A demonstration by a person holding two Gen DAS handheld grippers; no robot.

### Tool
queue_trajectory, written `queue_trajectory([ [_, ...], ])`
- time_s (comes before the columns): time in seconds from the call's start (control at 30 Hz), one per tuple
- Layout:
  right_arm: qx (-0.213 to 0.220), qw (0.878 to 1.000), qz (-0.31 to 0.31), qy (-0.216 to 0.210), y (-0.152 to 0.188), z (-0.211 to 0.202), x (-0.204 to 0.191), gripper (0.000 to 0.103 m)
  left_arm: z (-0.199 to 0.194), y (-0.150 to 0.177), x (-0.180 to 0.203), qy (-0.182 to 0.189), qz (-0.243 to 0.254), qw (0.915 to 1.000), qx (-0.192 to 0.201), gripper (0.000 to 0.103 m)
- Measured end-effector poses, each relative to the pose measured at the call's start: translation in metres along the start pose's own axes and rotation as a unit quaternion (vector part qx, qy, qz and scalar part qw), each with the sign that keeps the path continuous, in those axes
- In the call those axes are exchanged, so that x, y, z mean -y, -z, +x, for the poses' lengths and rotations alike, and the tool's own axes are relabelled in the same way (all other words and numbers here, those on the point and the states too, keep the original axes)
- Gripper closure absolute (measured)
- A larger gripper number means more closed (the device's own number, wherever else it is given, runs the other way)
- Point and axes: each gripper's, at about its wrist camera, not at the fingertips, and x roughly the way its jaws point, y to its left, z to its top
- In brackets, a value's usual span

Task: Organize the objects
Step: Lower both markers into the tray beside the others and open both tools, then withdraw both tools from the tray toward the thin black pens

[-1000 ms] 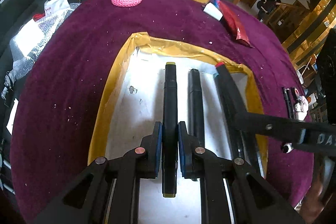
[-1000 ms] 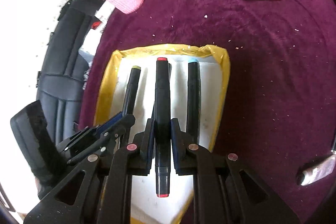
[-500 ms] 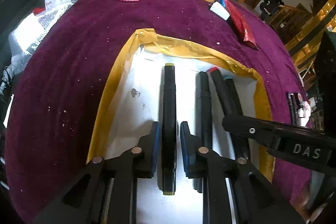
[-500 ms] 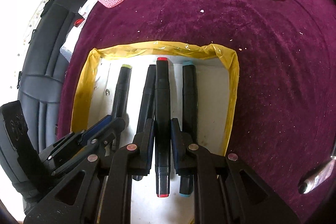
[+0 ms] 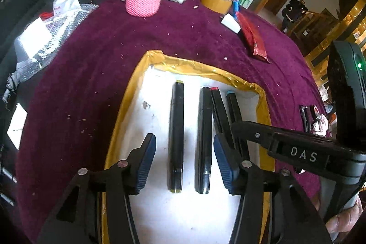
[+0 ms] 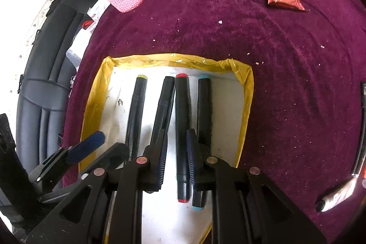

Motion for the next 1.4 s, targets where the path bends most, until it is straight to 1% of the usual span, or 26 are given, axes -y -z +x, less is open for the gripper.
queue_trajectory([
  [0.17,0.016,1.0,0.006,0.002,0.007,-0.019,0.006,0.088,-0.027,0.004,0.014,-0.035,0.018,0.9987,0.032,0.052],
  [0.33,0.039,0.999,0.016,0.01,0.02,-0.042,0.016,0.088,-0.047,0.007,0.03,-0.053,0.032,0.9962,0.061,0.052],
  [0.4,0.051,0.998,0.021,0.012,0.027,-0.052,0.02,0.084,-0.055,0.01,0.036,-0.06,0.037,0.9949,0.072,0.052],
  [0.47,0.06,0.998,0.025,0.016,0.032,-0.06,0.022,0.078,-0.06,0.012,0.043,-0.07,0.047,0.9932,0.081,0.052],
  [0.6,0.073,0.997,0.028,0.024,0.044,-0.073,0.024,0.071,-0.069,0.017,0.058,-0.079,0.069,0.9895,0.098,0.052],
  [0.73,0.078,0.996,0.028,0.03,0.054,-0.079,0.025,0.065,-0.07,0.022,0.07,-0.085,0.09,0.987,0.103,0.052],
  [0.9,0.083,0.995,0.027,0.04,0.066,-0.087,0.031,0.065,-0.071,0.027,0.084,-0.081,0.105,0.9861,0.1,0.052],
  [1.03,0.084,0.995,0.039,0.041,0.073,-0.091,0.041,0.065,-0.071,0.03,0.094,-0.084,0.114,0.9851,0.098,0.052],
  [1.4,0.081,0.994,0.063,0.036,0.077,-0.095,0.07,0.065,-0.063,0.033,0.12,-0.091,0.123,0.984,0.09,0.052],
])
